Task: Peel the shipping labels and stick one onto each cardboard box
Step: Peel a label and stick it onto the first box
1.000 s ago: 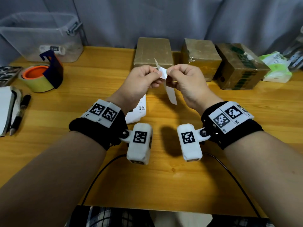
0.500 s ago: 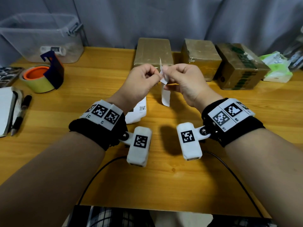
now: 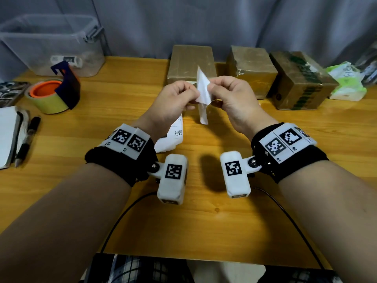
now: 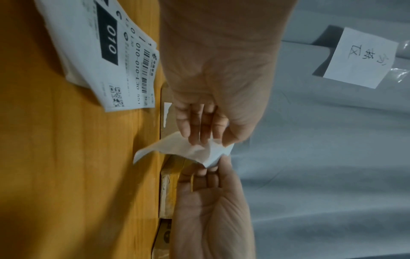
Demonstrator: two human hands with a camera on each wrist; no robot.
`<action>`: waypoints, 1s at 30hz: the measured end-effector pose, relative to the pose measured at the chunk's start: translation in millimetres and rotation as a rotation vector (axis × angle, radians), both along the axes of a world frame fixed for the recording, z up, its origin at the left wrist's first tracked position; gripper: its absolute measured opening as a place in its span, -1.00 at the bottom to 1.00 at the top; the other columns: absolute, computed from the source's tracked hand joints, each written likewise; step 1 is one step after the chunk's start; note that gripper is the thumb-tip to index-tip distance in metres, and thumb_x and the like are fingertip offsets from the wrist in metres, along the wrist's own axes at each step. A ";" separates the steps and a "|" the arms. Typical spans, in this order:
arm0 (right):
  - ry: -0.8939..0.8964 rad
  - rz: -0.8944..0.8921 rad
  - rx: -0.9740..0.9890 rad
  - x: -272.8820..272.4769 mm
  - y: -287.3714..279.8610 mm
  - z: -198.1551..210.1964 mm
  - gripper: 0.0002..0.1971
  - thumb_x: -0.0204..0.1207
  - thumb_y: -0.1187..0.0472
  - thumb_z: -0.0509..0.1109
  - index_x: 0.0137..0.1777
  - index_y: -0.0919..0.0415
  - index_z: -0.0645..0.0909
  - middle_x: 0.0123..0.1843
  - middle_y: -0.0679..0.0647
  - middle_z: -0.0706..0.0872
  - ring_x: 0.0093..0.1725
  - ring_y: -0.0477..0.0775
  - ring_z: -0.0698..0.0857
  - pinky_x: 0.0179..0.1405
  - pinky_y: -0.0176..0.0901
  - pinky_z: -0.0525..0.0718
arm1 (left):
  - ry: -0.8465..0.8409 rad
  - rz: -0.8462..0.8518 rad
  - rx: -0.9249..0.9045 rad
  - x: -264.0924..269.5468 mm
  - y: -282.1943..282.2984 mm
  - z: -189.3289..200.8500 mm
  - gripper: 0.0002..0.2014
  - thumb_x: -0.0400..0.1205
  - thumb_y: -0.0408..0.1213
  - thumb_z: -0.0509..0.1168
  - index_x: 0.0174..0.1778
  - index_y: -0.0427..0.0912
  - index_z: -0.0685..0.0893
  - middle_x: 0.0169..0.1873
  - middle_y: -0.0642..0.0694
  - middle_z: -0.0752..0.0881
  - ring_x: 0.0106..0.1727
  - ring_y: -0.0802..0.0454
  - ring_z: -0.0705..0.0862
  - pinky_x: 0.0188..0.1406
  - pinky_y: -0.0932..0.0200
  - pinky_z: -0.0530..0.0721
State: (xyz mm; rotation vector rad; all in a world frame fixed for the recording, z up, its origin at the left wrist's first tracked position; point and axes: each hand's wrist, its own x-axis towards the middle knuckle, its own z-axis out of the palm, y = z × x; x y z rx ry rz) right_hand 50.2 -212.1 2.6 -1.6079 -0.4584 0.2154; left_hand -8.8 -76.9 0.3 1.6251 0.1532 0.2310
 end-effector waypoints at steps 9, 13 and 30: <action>-0.094 0.005 -0.065 -4.3 5.6 2.2 -0.89 0.57 0.35 0.35 -0.06 0.22 0.71 -0.20 0.02 0.73 -0.21 -0.13 0.64 -0.17 -0.29 0.63 | -0.041 0.047 0.034 3.5 2.0 0.2 -0.86 0.67 -0.27 0.23 -0.21 -0.16 0.58 -0.25 -0.14 0.66 -0.26 0.14 0.58 -0.33 0.38 0.52; -0.033 -0.028 -0.021 -3.7 5.8 -3.1 -0.87 0.56 0.34 0.34 -0.01 0.29 0.72 -0.16 0.10 0.73 -0.14 0.00 0.63 -0.03 -0.11 0.63 | -0.040 0.085 0.014 2.3 0.5 -1.0 -0.84 0.66 -0.28 0.23 -0.25 -0.10 0.56 -0.16 -0.12 0.69 -0.14 0.09 0.61 -0.25 0.31 0.50; -0.010 -0.031 -0.042 -8.6 4.7 6.4 -0.86 0.56 0.20 0.40 -0.19 0.23 0.70 -0.21 0.02 0.74 -0.12 -0.03 0.69 0.04 -0.04 0.71 | -0.099 0.008 0.166 -1.8 -5.8 2.7 -0.91 0.63 -0.33 0.29 -0.19 -0.14 0.63 -0.29 -0.06 0.62 -0.26 0.18 0.54 -0.15 0.37 0.56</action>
